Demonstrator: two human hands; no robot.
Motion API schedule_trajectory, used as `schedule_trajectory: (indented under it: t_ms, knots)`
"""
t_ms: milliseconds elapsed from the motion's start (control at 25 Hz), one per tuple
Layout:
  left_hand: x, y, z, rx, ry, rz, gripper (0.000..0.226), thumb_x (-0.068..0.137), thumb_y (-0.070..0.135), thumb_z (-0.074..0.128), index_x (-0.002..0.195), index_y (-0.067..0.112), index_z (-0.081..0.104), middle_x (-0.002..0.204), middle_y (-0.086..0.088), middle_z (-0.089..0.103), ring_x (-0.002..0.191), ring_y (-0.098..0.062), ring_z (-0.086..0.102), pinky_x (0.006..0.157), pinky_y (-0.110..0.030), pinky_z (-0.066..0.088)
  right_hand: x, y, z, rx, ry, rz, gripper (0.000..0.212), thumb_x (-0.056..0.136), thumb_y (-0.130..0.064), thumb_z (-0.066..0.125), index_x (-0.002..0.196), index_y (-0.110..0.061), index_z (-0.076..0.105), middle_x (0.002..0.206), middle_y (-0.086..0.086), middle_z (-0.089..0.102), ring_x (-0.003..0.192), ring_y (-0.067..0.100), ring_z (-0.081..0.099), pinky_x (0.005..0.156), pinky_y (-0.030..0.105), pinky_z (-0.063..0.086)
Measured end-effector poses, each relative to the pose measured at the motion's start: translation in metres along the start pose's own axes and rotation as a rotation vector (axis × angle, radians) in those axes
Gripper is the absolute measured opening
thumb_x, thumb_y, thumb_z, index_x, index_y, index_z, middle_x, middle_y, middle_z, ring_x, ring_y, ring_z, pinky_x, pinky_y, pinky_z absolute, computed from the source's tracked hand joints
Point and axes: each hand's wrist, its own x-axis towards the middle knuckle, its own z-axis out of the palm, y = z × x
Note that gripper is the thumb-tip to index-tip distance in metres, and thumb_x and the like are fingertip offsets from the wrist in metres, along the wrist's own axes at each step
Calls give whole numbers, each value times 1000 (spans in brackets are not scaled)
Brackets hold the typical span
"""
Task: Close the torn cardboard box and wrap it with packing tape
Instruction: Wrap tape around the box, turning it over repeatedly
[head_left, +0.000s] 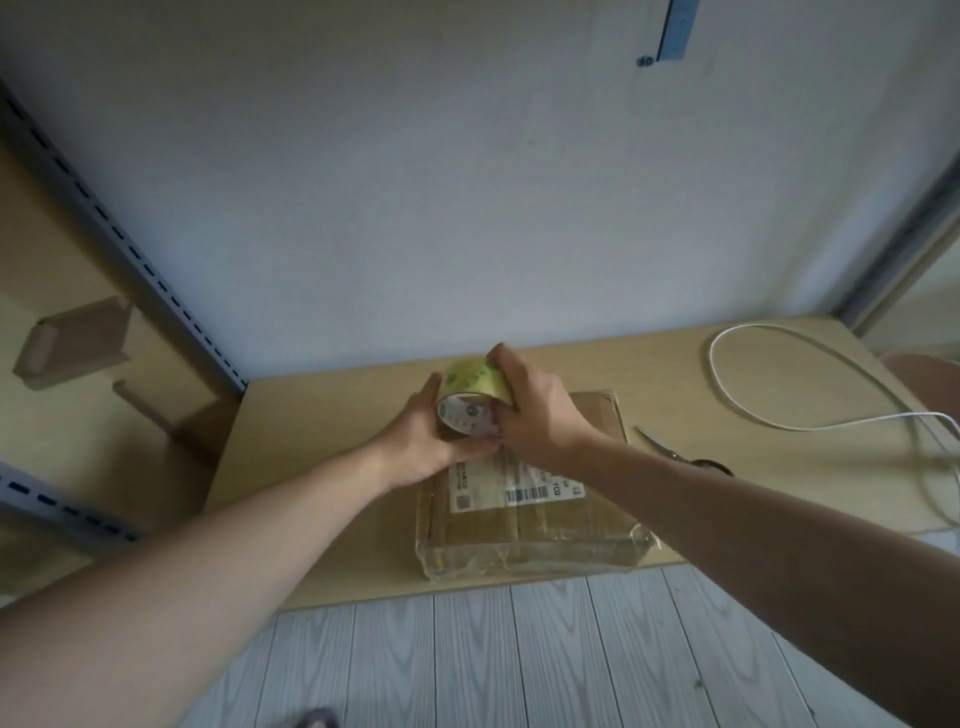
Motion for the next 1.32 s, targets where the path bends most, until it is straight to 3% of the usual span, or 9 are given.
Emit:
schedule_trajectory:
  t_ms: [160,280,480,760,880,960,1040,1160,1320]
  knots:
    - [3,-14,10,88,62,47,81,54,60,92,122,34,57,114,7,70,107,-8,67,93,-34,57,11,6,2,46,32,120,32,90,-1,47,119,-14,47,93,0,60,78,17,61,46,11,41]
    - [-1,-20,10,140,26,84,77,64,64,88,125,32,54,115,5,67,108,-13,66,93,-41,57,16,7,-12,-66,-96,-10,38,84,4,49,118,-12,50,92,-1,60,76,17,60,45,13,43]
    - [-9,-26,9,303,68,10,90,59,81,76,127,38,35,123,10,50,116,-10,51,98,-43,49,6,18,-62,-352,-82,-122,39,81,1,51,115,-19,52,96,3,67,76,24,65,53,38,55]
    - [-7,-23,10,281,33,20,99,58,81,75,135,35,33,120,12,57,111,-7,57,95,-37,48,-37,35,-110,-670,-86,-261,24,89,-19,55,113,-17,51,92,1,70,63,24,57,50,29,41]
    - [-7,-20,12,279,-2,1,109,60,80,77,144,31,27,121,10,59,108,-9,61,90,-31,49,-44,48,-129,-655,-62,-287,33,92,-47,48,101,-16,48,75,-3,60,52,23,50,45,30,39]
    - [-6,-19,12,297,-11,-29,115,60,77,79,148,28,22,122,10,58,107,-7,61,85,-22,48,-52,68,-147,-704,-14,-236,18,89,-30,55,97,-17,46,74,2,61,51,27,49,44,31,41]
    - [-5,-20,12,327,-8,-59,125,55,84,76,151,30,16,133,8,55,114,-12,59,93,-27,50,-67,91,-151,-771,-32,-167,20,82,-9,59,99,-14,48,77,6,64,52,29,51,45,33,44]
    - [-3,-26,11,401,-9,-84,126,52,94,67,151,40,10,151,-4,47,129,-24,54,109,-48,45,-82,112,-139,-822,-120,-110,25,83,-8,62,100,-15,46,77,1,61,52,29,50,44,35,47]
    - [-1,-27,12,399,-19,-90,122,53,94,67,149,42,12,151,-7,48,130,-26,54,110,-50,44,-73,120,-140,-797,-110,-118,19,89,-9,60,102,-15,46,78,-4,55,54,25,51,44,32,45]
